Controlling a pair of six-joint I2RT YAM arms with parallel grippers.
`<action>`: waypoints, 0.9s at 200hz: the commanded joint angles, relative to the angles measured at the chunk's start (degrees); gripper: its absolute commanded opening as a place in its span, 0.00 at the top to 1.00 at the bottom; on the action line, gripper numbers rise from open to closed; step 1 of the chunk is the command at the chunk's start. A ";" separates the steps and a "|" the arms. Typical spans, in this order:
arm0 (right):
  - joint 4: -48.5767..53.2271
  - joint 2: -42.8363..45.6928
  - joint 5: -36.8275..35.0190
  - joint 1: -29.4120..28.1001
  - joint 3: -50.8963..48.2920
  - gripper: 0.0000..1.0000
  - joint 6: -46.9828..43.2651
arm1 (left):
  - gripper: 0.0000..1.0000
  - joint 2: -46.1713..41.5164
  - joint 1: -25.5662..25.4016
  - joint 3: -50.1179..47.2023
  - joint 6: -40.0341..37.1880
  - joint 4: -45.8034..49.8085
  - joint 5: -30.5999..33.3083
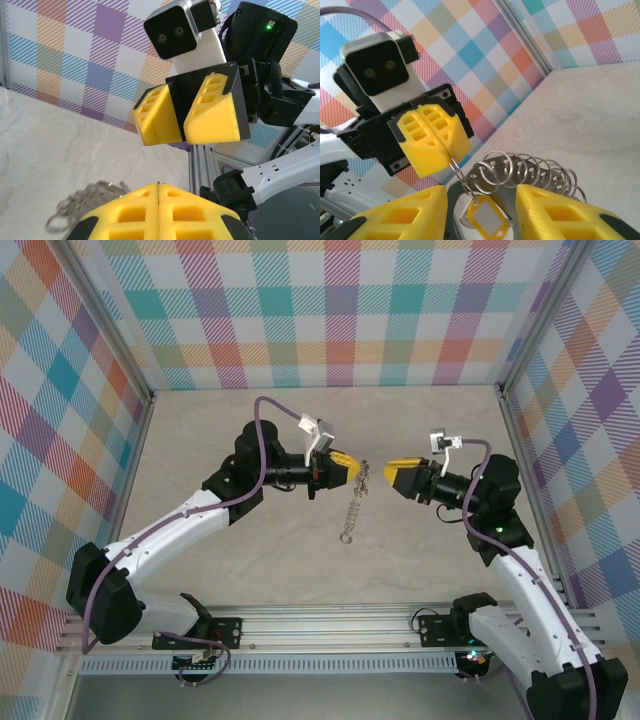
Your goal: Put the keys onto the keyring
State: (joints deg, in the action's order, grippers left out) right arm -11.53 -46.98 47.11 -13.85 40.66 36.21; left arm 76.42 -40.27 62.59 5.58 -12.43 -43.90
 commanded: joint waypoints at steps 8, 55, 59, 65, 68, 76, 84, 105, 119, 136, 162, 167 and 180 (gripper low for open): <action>-10.50 -2.80 4.86 0.14 -0.31 0.59 5.34 | 1.00 -0.36 -0.64 0.78 0.99 -3.75 -1.86; -12.48 -5.40 5.71 -2.33 1.04 0.59 5.16 | 1.00 0.35 -0.65 1.06 1.62 -4.32 -2.48; -12.55 -5.66 5.67 -2.59 1.02 0.58 4.98 | 1.00 0.41 -0.61 1.12 1.61 -4.44 -2.46; -12.63 -5.99 5.51 -2.91 1.01 0.58 4.75 | 1.00 0.42 -0.65 1.13 1.79 -4.53 -2.55; -12.58 -6.23 5.44 -3.15 1.04 0.58 4.67 | 1.00 0.46 -0.63 1.13 1.80 -4.54 -2.57; -12.65 -6.69 5.26 -3.61 0.94 0.58 4.26 | 1.00 0.56 -0.64 1.23 1.87 -4.62 -2.59; -12.99 -7.18 5.13 -3.98 0.85 0.57 4.23 | 1.00 0.66 -0.61 1.29 1.89 -4.60 -2.52; -13.51 -8.13 4.71 -4.84 0.65 0.57 3.88 | 1.00 0.74 -0.68 1.46 2.05 -4.62 -2.77; -13.78 -8.67 4.50 -5.22 0.56 0.57 3.79 | 1.00 0.71 -0.67 1.48 2.15 -4.63 -2.80; -13.99 -9.21 4.24 -5.81 0.64 0.58 3.78 | 1.00 0.81 -0.62 1.56 2.15 -4.62 -2.92; -14.49 -10.01 4.10 -6.62 0.66 0.62 3.84 | 1.00 0.83 -0.66 1.53 2.24 -4.71 -2.81; -14.61 -10.12 4.12 -6.77 0.64 0.65 3.84 | 1.00 0.93 -0.67 1.57 2.19 -4.76 -2.77; -14.74 -10.35 4.11 -6.97 0.59 0.73 3.70 | 1.00 0.99 -0.65 1.57 2.23 -4.80 -2.73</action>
State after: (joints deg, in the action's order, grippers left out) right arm -23.51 -56.93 51.03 -20.12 40.60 41.21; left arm 77.32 -40.32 62.59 7.31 -13.69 -45.56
